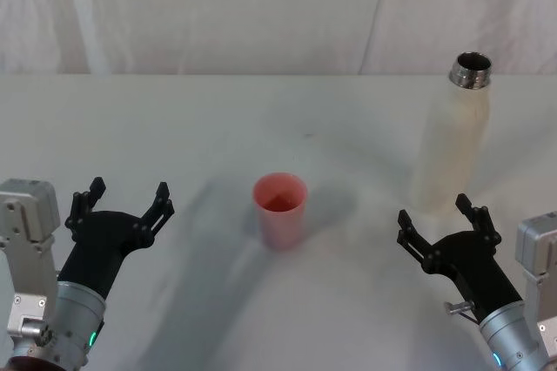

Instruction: Grasp the thermos with one hand and pour water into the cup lid.

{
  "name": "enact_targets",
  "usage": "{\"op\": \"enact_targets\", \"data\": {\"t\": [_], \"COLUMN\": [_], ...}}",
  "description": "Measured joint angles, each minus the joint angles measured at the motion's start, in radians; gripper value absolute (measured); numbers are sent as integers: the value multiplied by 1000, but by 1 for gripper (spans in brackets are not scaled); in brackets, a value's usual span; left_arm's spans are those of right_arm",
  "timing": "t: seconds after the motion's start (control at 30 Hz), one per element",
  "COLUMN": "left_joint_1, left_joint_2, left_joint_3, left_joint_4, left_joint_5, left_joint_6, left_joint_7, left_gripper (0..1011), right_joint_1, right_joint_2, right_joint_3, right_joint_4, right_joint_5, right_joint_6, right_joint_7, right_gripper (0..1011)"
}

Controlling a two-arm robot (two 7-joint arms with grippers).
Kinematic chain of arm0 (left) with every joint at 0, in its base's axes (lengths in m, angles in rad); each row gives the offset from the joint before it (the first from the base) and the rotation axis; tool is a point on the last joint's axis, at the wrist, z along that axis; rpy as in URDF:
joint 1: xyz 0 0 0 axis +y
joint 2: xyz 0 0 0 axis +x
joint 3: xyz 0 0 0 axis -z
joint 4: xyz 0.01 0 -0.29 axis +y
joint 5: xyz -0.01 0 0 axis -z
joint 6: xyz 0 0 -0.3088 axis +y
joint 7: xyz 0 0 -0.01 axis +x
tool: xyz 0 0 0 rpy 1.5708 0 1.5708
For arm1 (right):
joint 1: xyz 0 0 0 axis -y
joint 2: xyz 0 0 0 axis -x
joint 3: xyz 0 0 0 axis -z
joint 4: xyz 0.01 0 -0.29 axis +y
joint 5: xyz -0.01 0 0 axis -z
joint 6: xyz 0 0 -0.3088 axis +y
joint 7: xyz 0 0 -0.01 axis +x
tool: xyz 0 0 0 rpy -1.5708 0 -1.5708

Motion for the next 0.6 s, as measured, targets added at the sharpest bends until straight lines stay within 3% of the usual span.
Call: {"op": "enact_targets", "data": {"t": [0.6], "left_joint_1": [0], "left_joint_2": [0], "left_joint_3": [0], "left_joint_4": [0], "left_joint_5": [0], "left_joint_6": [0], "left_joint_7": [0], "left_gripper": [1001], "right_joint_1": [0], "right_joint_2": [0], "right_joint_3": [0], "right_joint_4": [0], "right_joint_5": [0], "right_joint_6": [0], "right_joint_7": [0], "right_gripper": [1002]}}
